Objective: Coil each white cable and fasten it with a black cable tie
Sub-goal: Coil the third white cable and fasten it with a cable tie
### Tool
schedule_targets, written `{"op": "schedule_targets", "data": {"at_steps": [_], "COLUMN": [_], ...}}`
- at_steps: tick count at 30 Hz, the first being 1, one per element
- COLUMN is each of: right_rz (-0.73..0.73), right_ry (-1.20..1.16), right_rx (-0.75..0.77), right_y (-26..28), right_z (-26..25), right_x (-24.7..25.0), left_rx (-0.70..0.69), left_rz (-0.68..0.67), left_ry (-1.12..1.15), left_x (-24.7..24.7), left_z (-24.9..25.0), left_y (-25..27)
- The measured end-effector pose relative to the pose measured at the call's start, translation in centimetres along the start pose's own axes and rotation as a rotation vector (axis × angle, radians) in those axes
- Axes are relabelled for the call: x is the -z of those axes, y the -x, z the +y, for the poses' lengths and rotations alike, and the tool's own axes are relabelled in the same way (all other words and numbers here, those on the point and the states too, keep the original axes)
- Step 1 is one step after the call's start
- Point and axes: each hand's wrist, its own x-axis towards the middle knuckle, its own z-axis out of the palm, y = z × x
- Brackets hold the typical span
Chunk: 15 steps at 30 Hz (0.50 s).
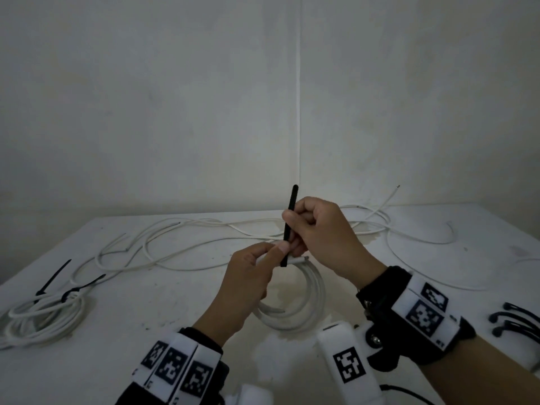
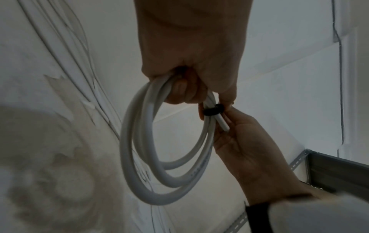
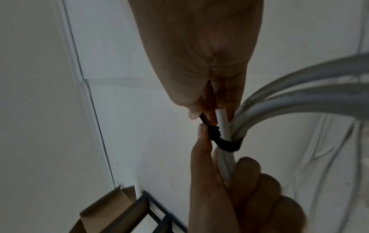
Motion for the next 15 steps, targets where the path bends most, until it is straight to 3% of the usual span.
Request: {"op": "schedule_targets", "data": {"at_steps": [3,7,15], "right_rz": [-0.098,-0.296,-0.030], "right_ry": [0.097,0.179,-0.253], "right_rx": [0.041,-0.072,-0.186], "right_y": [0.9,2.2,1.3], "right_z": [0.8,1.6,2.1], "right_x": [0.1,-0.2,-1.4], "left_rx": [0.064,0.093,0.162], "left_rz": [0.018,0.070,-0.076], "left_ry": [0.058,0.173,0.477], "left_x": [0.5,1.5,2.7], "left_z": [-0.3,0.4,-0.1], "left_y": [-0.1,-1.1,-0.3]}}
